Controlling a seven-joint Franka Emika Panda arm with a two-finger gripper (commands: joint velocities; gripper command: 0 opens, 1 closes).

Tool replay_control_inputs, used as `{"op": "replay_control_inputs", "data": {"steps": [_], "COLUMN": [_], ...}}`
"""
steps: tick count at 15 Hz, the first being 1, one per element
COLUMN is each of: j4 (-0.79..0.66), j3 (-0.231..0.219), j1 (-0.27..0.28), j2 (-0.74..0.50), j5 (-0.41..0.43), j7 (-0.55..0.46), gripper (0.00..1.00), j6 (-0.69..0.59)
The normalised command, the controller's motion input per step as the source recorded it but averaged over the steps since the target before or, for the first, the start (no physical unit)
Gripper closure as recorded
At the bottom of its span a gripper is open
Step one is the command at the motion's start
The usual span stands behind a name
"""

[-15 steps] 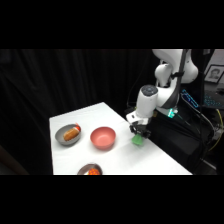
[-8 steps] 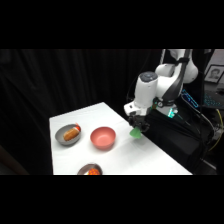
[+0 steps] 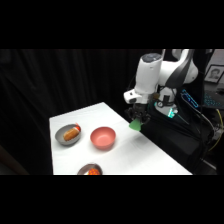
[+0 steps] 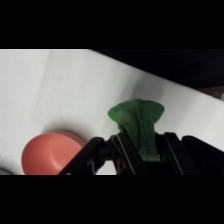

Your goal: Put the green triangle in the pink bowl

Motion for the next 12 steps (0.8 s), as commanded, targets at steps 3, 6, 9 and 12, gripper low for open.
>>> {"op": "replay_control_inputs", "data": {"steps": [3,6,9,12], "j4": [0.17,0.3,0.36,0.38], "j3": [0.003,-0.048,-0.061,-0.057], "j1": [-0.102,-0.147,-0.141,-0.113], "j2": [-0.21,-0.01,0.11,0.19], "j5": [0.173,0.146,0.135,0.151], "j7": [-0.15,-0.13,-0.12,-0.14], "gripper": [0.92,0.92,0.93,0.93], "j6": [-0.32,-0.26,-0.22,-0.18]}}
